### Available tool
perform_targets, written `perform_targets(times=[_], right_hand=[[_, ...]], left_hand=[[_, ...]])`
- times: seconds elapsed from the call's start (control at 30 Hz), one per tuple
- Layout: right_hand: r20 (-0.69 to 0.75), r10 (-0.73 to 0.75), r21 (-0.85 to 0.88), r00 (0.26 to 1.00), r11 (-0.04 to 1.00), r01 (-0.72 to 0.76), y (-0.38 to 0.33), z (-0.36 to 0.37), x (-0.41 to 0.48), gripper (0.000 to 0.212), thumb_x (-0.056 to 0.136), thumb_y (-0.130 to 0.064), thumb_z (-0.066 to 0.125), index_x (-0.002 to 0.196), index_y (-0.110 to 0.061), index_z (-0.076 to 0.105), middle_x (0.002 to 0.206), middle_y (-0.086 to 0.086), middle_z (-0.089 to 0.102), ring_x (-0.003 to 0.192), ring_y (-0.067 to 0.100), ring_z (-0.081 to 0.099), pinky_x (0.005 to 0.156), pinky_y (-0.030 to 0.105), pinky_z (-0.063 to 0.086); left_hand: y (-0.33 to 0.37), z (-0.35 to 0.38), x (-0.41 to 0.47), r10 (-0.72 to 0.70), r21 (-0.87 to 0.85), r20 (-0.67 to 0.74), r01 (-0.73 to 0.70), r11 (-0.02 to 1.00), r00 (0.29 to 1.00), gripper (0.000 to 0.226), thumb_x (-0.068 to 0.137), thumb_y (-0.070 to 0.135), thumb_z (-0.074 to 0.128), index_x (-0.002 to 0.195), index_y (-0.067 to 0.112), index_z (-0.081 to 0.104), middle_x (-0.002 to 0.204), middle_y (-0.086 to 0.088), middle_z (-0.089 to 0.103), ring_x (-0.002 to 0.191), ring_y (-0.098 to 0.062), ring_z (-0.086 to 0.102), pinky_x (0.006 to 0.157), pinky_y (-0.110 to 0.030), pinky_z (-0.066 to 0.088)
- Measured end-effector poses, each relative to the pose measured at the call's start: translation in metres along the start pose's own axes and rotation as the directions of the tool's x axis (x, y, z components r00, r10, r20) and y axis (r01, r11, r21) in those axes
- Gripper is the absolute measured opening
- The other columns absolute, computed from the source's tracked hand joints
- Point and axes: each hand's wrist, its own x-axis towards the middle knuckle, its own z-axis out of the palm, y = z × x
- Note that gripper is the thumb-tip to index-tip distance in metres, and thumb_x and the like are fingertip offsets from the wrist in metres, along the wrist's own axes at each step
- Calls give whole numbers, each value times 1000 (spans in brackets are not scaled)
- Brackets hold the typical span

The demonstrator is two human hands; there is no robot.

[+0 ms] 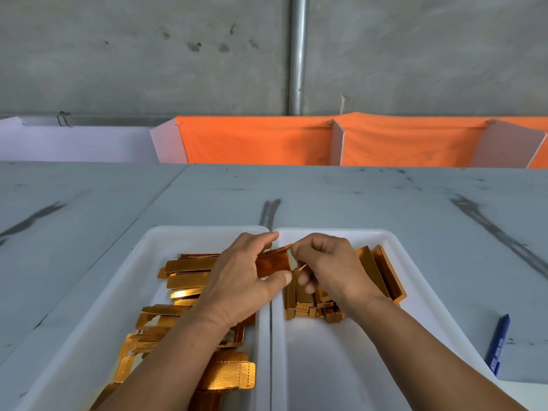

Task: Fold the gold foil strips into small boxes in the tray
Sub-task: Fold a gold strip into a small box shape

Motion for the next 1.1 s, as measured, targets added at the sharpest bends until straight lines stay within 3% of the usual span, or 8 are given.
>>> perform_targets(times=[0.2, 0.63, 0.87, 0.97, 1.1], right_hand=[[-33, 18, -12, 999, 1000, -19, 1, -3, 3, 24, 98, -26, 57, 80, -17, 69, 53, 7, 63, 42, 16, 53, 52, 28, 49], [-41, 10, 27, 999, 1000, -9, -1, -5, 2, 24, 99, -23, 56, 84, -11, 69, 58, 3, 66, 41, 11, 54, 45, 22, 47], [-24, 16, 31, 1000, 999, -16, -2, -3, 2, 23, 99, -23, 58, 85, -9, 69, 63, 2, 68, 46, 12, 56, 46, 23, 48], [-32, 32, 33, 999, 999, -31, -3, -4, 2, 23, 99, -23, 57, 87, -7, 68, 60, 2, 68, 44, 13, 54, 47, 24, 49], [-50, 39, 73, 998, 997, -35, -4, -7, 1, 25, 100, -23, 57, 85, -7, 68, 56, 5, 64, 41, 14, 52, 48, 24, 49]], left_hand=[[-3, 2, 2, -28, 32, -6, 28, 999, 1000, 63, 74, 48, 76, 130, 37, 51, 117, 17, 51, 110, -7, 49, 91, -29, 48], [0, 3, 0, 28, 20, -12, -28, 999, 1000, 46, 82, 52, 65, 124, 34, 58, 102, 17, 52, 100, -7, 52, 80, -21, 48], [3, 5, -2, 61, 63, -22, -59, 996, 998, 33, 87, 51, 57, 115, 32, 58, 97, 15, 52, 91, -3, 50, 69, -12, 38], [4, 7, -1, 75, 118, 22, -77, 990, 997, 38, 90, 56, 48, 121, 33, 52, 103, 14, 51, 93, -4, 50, 73, -15, 41], [7, 6, 0, 92, 206, 49, -100, 973, 995, 64, 84, 70, 32, 133, 32, 46, 111, 12, 51, 99, -5, 48, 80, -19, 44]])
